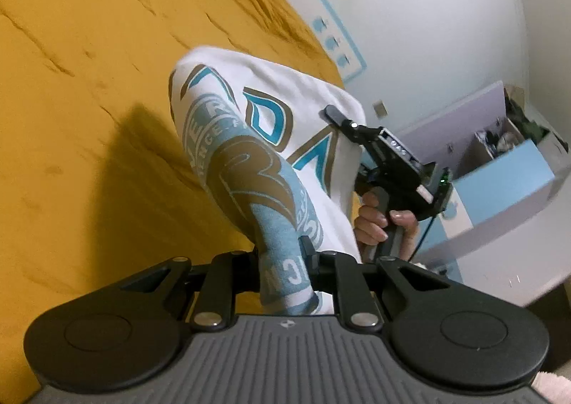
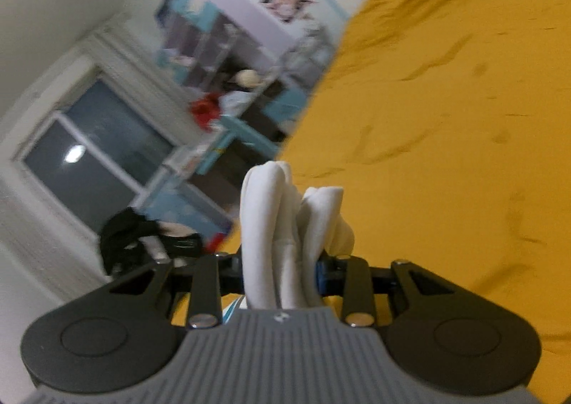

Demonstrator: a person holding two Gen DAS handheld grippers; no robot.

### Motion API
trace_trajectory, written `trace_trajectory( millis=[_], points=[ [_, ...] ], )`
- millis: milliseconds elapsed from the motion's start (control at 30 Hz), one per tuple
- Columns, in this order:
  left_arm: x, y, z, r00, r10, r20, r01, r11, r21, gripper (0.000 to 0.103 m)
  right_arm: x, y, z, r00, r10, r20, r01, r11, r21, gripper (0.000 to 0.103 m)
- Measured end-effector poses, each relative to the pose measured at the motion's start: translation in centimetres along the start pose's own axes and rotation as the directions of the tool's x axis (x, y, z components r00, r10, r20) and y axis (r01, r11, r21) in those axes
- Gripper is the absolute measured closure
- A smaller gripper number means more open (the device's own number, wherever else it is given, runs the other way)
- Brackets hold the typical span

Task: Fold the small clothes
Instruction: 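Lift the held shirt with both grippers and fold it over onto the stack, then open both grippers to release the folded shirt onto the stack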

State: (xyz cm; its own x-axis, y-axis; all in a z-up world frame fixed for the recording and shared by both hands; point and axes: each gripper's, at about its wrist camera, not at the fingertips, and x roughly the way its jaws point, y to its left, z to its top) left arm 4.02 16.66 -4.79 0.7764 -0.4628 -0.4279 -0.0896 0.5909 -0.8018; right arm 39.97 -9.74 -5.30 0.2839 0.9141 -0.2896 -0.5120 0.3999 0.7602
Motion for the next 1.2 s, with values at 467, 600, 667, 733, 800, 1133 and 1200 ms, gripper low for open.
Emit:
trace_trajectory(
  millis=[467,600,667,733,800,1133,1200],
  points=[
    [3.0,14.8,-6.8,0.988,0.058,-0.140,-0.097,0.953,-0.288,0.086,14.6,-11.9,-6.4,0.944,-0.198,-0.264,0.243,0.958,0.152,0.072],
    [3.0,15.8,-5.4,0.985,0.051,-0.164,-0.097,0.954,-0.284,0.085,11.8,-10.7,-6.4,0.942,-0.203,-0.266,0.252,0.954,0.164,0.058],
    [3.0,15.5,-4.5,0.984,0.052,-0.171,-0.099,0.955,-0.279,0.084,8.9,-10.1,-7.0,0.941,-0.187,-0.281,0.232,0.963,0.138,0.053],
    [3.0,15.4,-4.0,0.983,0.061,-0.175,-0.108,0.956,-0.272,0.084,5.0,-8.5,-8.1,0.935,-0.186,-0.303,0.220,0.972,0.082,0.051],
    [4.0,14.1,-3.6,0.981,0.083,-0.174,-0.127,0.957,-0.260,0.084,0.9,-6.4,-9.5,0.930,-0.221,-0.294,0.231,0.973,-0.003,0.051],
    [4.8,12.3,-3.7,0.972,0.147,-0.181,-0.179,0.969,-0.173,0.080,-4.7,-2.3,-17.5,0.899,-0.358,-0.252,0.292,0.919,-0.265,0.072],
    [4.7,12.1,-3.7,0.973,0.168,-0.158,-0.194,0.966,-0.173,0.087,-4.4,-2.6,-18.1,0.892,-0.361,-0.273,0.295,0.921,-0.256,0.101]
  ],
)
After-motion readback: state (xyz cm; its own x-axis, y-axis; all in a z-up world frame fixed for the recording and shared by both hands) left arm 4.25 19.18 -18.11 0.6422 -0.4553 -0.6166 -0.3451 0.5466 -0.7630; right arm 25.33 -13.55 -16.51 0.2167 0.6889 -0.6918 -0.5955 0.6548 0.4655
